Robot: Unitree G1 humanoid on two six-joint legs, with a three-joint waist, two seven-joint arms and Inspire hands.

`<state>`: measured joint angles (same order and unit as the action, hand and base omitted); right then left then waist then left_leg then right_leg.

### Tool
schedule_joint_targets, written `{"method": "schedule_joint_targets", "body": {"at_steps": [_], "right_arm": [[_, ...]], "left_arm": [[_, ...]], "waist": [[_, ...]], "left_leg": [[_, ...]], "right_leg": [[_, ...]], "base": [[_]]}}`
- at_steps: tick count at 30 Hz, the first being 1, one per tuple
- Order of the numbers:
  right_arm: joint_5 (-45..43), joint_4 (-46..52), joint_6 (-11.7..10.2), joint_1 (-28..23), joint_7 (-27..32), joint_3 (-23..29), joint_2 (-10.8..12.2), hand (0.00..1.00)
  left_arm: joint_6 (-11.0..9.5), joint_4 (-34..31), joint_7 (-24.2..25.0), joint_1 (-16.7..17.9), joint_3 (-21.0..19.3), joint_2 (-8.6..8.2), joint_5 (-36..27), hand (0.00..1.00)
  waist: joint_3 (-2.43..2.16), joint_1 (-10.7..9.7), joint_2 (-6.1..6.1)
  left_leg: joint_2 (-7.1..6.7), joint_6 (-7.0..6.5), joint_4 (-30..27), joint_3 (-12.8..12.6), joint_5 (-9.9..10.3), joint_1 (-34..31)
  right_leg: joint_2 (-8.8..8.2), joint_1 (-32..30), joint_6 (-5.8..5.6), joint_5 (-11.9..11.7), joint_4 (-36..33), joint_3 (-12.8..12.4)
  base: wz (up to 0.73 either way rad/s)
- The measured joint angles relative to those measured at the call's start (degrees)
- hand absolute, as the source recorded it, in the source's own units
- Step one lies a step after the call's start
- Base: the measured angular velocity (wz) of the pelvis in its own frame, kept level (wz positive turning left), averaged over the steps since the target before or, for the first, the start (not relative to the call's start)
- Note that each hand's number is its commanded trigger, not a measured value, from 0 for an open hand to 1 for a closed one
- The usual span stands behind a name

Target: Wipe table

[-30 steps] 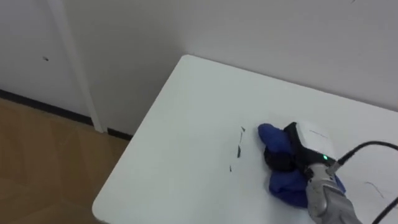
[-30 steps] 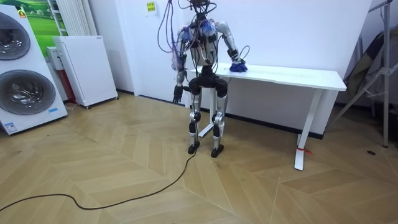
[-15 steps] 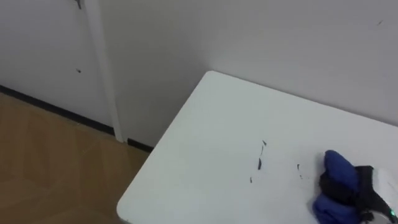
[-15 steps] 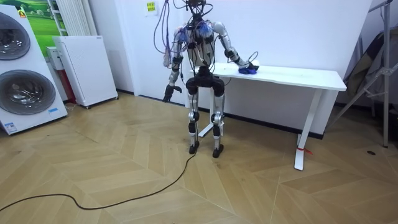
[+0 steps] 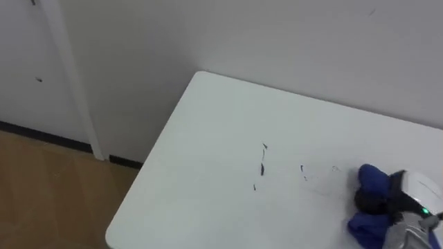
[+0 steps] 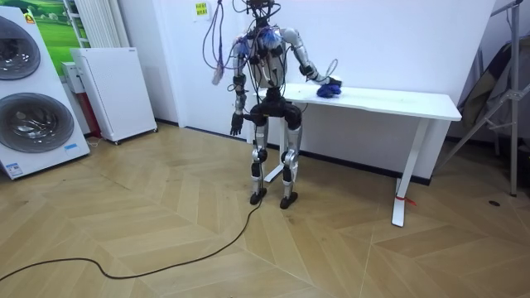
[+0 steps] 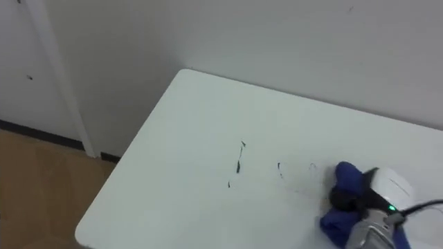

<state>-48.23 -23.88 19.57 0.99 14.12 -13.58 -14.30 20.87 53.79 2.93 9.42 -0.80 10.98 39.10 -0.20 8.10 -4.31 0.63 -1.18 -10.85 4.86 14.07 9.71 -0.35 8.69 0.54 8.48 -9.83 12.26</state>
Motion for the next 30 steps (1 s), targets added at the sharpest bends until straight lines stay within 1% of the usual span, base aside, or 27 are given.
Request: {"method": "schedule_joint_targets", "body": {"at_steps": [1, 2, 3, 4, 5, 6, 7, 8, 9, 11, 12, 14, 15, 16, 17, 18, 19, 20, 21, 22, 23, 25, 26, 27, 30], "right_arm": [[-2.15, 1.74, 0.48, 1.64, -1.94, -3.16, 1.26, 1.0], [-3.86, 2.62, 1.29, 3.21, -3.16, -5.22, 1.49, 1.0], [-4.22, 2.65, 1.61, 3.98, -3.71, -5.94, 1.49, 1.0], [-4.55, 2.86, 1.92, 4.68, -4.55, -5.95, 1.0, 1.0], [-4.5, 3.39, 1.5, 4.63, -5.37, -5.82, 0.25, 1.0], [-4.5, 3.7, 1.16, 4.46, -5.51, -5.8, 0.06, 1.0], [-4.45, 3.76, 0.36, 3.61, -4.83, -5.37, -0.23, 1.0], [-4.03, 3.77, -1.03, 2.63, -3.28, -4.81, -0.74, 1.0], [-3.47, 3.5, -1.75, 2.23, -2.41, -4.6, -1.05, 1.0], [-0.53, 1.16, -5.46, 0.69, 1.22, -3.0, -1.76, 1.0], [0.45, 0.35, -6.48, 0.38, 2.44, -2.6, -2.01, 1.0], [5.73, -3.09, -10.4, -1.08, 6.24, -0.61, -3.21, 1.0], [6.84, -4.17, -11.17, -1.25, 6.95, 0.08, -3.25, 1.0], [8.47, -5.79, -12.41, -1.82, 7.86, 2.14, -3.24, 1.0], [10.1, -6.82, -12.69, -2.76, 8.39, 4.89, -3.28, 1.0], [11.18, -7.5, -12.75, -3.11, 8.42, 6.39, -3.3, 1.0], [14.25, -9.47, -13.36, -3.48, 8.52, 9.14, -3.61, 1.0], [16.2, -11.63, -14.08, -3.51, 8.81, 11.18, -4.09, 1.0], [16.83, -12.77, -14.5, -3.56, 9.08, 12.4, -4.27, 1.0], [18.57, -14.82, -15.53, -3.8, 9.09, 14.55, -4.55, 1.0], [20.36, -16.51, -16.72, -4.39, 9.19, 16.53, -4.92, 1.0], [22.43, -18.27, -17.76, -4.45, 9.17, 17.65, -5.32, 1.0], [22.86, -18.46, -17.77, -4.45, 9.18, 17.69, -5.35, 1.0], [22.86, -18.44, -17.76, -4.45, 9.18, 17.69, -5.35, 1.0], [22.66, -18.23, -17.54, -4.29, 9.09, 16.9, -5.3, 1.0]], "left_arm": [[0.11, -0.79, 0.01, -0.58, 0.26, -0.47, -0.23, 0.0], [0.15, -2.17, 0.0, -0.46, 1.35, -0.66, -0.31, 0.0], [0.18, -2.91, 0.0, -0.28, 1.79, -0.7, -0.33, 0.0], [0.4, -4.21, -0.09, 0.45, 2.32, -0.69, -0.33, 0.0], [0.47, -4.45, -0.2, 1.17, 2.79, -0.64, -0.33, 0.0], [0.46, -4.45, -0.2, 1.53, 2.95, -0.67, -0.32, 0.0], [0.39, -4.41, -0.2, 1.89, 3.26, -0.83, -0.4, 0.0], [0.06, -4.42, -0.2, 2.17, 3.36, -0.87, -0.4, 0.0], [-0.08, -4.42, -0.2, 2.33, 3.34, -0.83, -0.41, 0.0], [-0.59, -4.4, -0.23, 2.87, 3.32, -0.64, -0.79, 0.0], [-0.91, -4.4, -0.23, 3.0, 3.32, -0.54, -0.82, 0.0], [-2.61, -4.34, -0.37, 4.09, 3.17, 0.09, -0.77, 0.0], [-2.71, -4.34, -0.47, 4.48, 2.96, 0.24, -0.77, 0.0], [-2.66, -4.3, -0.77, 5.13, 2.09, 0.43, -0.75, 0.0], [-2.47, -4.15, -0.83, 5.25, 0.38, 0.6, -0.73, 0.0], [-2.46, -4.15, -0.85, 5.3, -0.58, 0.73, -0.73, 0.0], [-2.45, -4.22, -1.06, 5.46, -2.42, 0.96, -0.73, 0.0], [-2.38, -4.28, -1.17, 5.86, -3.81, 1.27, -0.72, 0.0], [-2.33, -4.29, -1.19, 6.04, -4.31, 1.47, -0.69, 0.0], [-2.24, -4.28, -1.18, 6.54, -5.41, 1.77, -0.69, 0.0], [-2.22, -4.26, -1.17, 6.58, -6.04, 1.99, -0.7, 0.0], [-2.24, -4.15, -1.12, 6.65, -6.04, 2.29, -0.71, 0.0], [-2.24, -4.17, -1.09, 6.62, -6.03, 2.32, -0.71, 0.0], [-2.25, -4.17, -1.06, 6.48, -6.03, 2.31, -0.73, 0.0], [-2.71, -4.16, -0.99, 6.19, -5.09, 2.23, -0.8, 0.0]], "waist": [[0.41, 0.62, 0.13], [0.67, 1.88, 0.4], [0.78, 2.2, 0.43], [0.94, 2.45, 0.24], [1.0, 2.04, 0.02], [1.03, 1.63, -0.04], [1.05, 1.24, -0.06], [1.02, 0.94, -0.06], [1.02, 0.85, -0.05], [0.83, 0.37, 0.28], [0.75, 0.21, 0.4], [0.08, 0.19, 1.06], [-0.1, 0.15, 1.24], [-0.5, -0.04, 1.49], [-0.8, -0.4, 1.47], [-0.88, -0.6, 1.41], [-1.04, -0.6, 1.39], [-1.09, -0.66, 1.49], [-1.1, -0.88, 1.46], [-1.11, -1.92, 1.17], [-1.18, -2.42, 1.2], [-1.16, -3.35, 1.16], [-1.17, -3.75, 1.17], [-1.18, -3.84, 1.11], [-1.16, -3.27, 1.3]], "left_leg": [[0.04, 0.34, 0.12, 0.55, -0.29, -0.37], [0.16, 0.63, 0.26, 0.8, -0.49, -0.75], [0.22, 0.77, 0.23, 1.02, -0.65, -1.08], [0.24, 0.96, 0.17, 1.71, -0.8, -1.62], [0.28, 1.08, -0.12, 1.9, -0.87, -2.22], [0.29, 1.15, -0.24, 1.88, -0.91, -2.44], [0.29, 1.16, -0.87, 1.77, -0.91, -3.13], [0.29, 1.23, -0.96, 1.59, -0.95, -3.43], [0.28, 1.28, -0.91, 1.6, -0.98, -3.46], [0.1, 1.3, -1.13, 1.95, -0.99, -3.59], [0.03, 1.3, -1.23, 1.95, -0.99, -3.66], [-0.41, 1.27, -1.33, 1.68, -1.0, -3.2], [-0.53, 1.21, -1.28, 1.62, -1.04, -3.04], [-0.75, 1.04, -1.34, 1.41, -1.14, -2.99], [-1.02, 0.79, -1.41, 1.36, -1.29, -3.06], [-1.13, 0.62, -1.4, 1.32, -1.39, -3.03], [-1.28, 0.33, -1.36, 0.82, -1.63, -2.45], [-1.29, 0.2, -0.82, -0.29, -1.83, -1.82], [-1.31, 0.19, -0.8, -0.57, -1.83, -1.58], [-1.35, 0.18, -0.78, -1.47, -1.83, -1.19], [-1.4, 0.11, -0.72, -1.98, -1.78, -0.89], [-1.37, -0.13, -0.54, -2.66, -1.66, -0.3], [-1.39, -0.45, -0.56, -3.11, -1.47, -0.07], [-1.38, -0.51, -0.61, -3.22, -1.43, -0.03], [-1.2, -0.92, -0.8, -5.43, -1.05, 0.86]], "right_leg": [[0.06, -0.13, 0.44, 0.27, 0.0, 0.62], [0.19, -0.5, 0.79, 0.5, 0.04, 0.67], [0.25, -0.66, 0.93, 0.6, 0.11, 0.77], [0.25, -0.8, 1.12, 0.9, 0.23, 1.52], [0.15, -0.81, 1.18, 1.29, 0.2, 2.64], [0.06, -0.8, 1.21, 1.43, 0.19, 3.19], [-0.09, -0.82, 1.23, 1.6, 0.31, 3.84], [-0.24, -0.86, 1.21, 1.8, 0.26, 4.39], [-0.24, -0.87, 1.2, 1.89, 0.21, 4.5], [-0.37, -0.68, 1.08, 1.99, 0.24, 5.07], [-0.49, -0.67, 1.01, 2.03, 0.25, 5.2], [-0.83, -0.37, 0.61, 2.3, 0.28, 4.8], [-0.97, -0.21, 0.48, 2.37, 0.26, 4.6], [-1.14, 0.0, 0.38, 2.43, 0.24, 4.12], [-1.44, 0.21, 0.14, 2.57, 0.15, 4.09], [-1.6, 0.36, 0.04, 2.63, 0.11, 4.06], [-1.66, 0.56, -0.02, 2.64, 0.12, 3.07], [-1.66, 0.76, -0.1, 2.6, 0.1, 1.67], [-1.74, 0.96, -0.16, 2.56, 0.13, 1.39], [-1.9, 1.5, -0.35, 2.62, 0.14, 1.06], [-2.1, 1.88, -0.55, 2.74, 0.1, 0.78], [-2.3, 2.31, -0.82, 2.8, 0.12, 0.44], [-2.47, 2.49, -1.0, 2.89, 0.02, 0.3], [-2.54, 2.47, -1.06, 2.91, -0.08, 0.21], [-2.7, 2.09, -1.39, 3.0, -1.57, -1.12]], "base": [[0.3], [0.25], [0.23], [0.37], [0.41], [0.4], [0.34], [0.31], [0.2], [0.17], [0.25], [0.19], [0.13], [0.25], [0.33], [0.34], [0.15], [0.03], [0.0], [0.05], [0.07], [-0.03], [-0.07], [-0.11], [-0.3]]}}
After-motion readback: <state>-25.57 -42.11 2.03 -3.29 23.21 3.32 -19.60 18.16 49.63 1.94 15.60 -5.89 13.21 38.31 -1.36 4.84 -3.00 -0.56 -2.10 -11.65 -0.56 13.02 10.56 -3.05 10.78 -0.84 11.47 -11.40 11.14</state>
